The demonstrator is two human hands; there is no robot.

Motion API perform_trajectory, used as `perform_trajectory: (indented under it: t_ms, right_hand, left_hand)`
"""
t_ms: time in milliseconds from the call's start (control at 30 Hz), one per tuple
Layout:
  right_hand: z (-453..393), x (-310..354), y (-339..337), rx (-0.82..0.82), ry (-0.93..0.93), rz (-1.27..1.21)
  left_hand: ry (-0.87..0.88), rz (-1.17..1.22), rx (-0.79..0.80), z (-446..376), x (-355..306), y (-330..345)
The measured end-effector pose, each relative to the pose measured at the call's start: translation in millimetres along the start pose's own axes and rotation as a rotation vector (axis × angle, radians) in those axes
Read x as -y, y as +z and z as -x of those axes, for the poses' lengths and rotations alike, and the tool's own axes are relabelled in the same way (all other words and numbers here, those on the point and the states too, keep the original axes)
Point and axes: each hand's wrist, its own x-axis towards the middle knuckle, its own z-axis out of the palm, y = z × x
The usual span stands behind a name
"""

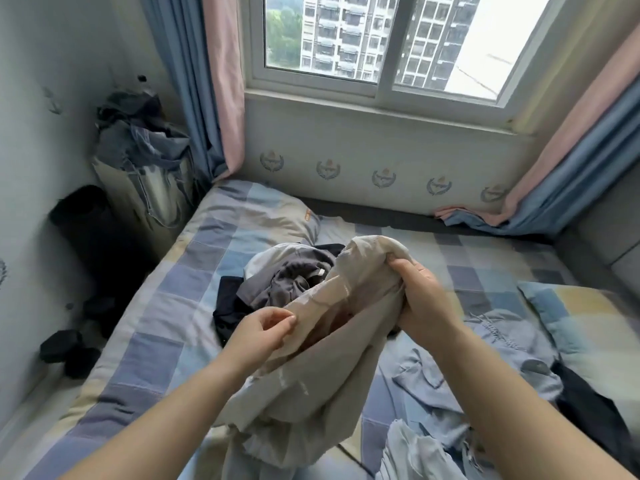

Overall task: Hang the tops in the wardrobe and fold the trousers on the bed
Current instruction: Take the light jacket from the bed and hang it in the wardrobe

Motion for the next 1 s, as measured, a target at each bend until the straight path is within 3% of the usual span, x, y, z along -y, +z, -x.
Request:
perform_trajectory:
  t_ms: [167, 500, 867, 1000]
  right_hand:
    - [50, 43, -15, -0.029, -0.026, -0.082]
    - [143, 73, -31, -0.219, -0.143, -0.176]
    - [283, 71, -40, -0.692, -0.295, -0.293]
    - [343, 63, -48, -0.849, -0.360, -0.346]
  left_hand:
    - [-0.063, -0.062, 0.147, 47, -14, 40]
    - [0.071, -0.017, 0.306, 61, -47, 81]
    - [0.500, -0.215, 0.670, 126, -78, 145]
    - [0.656, -0.541, 0.921, 161, -73, 175]
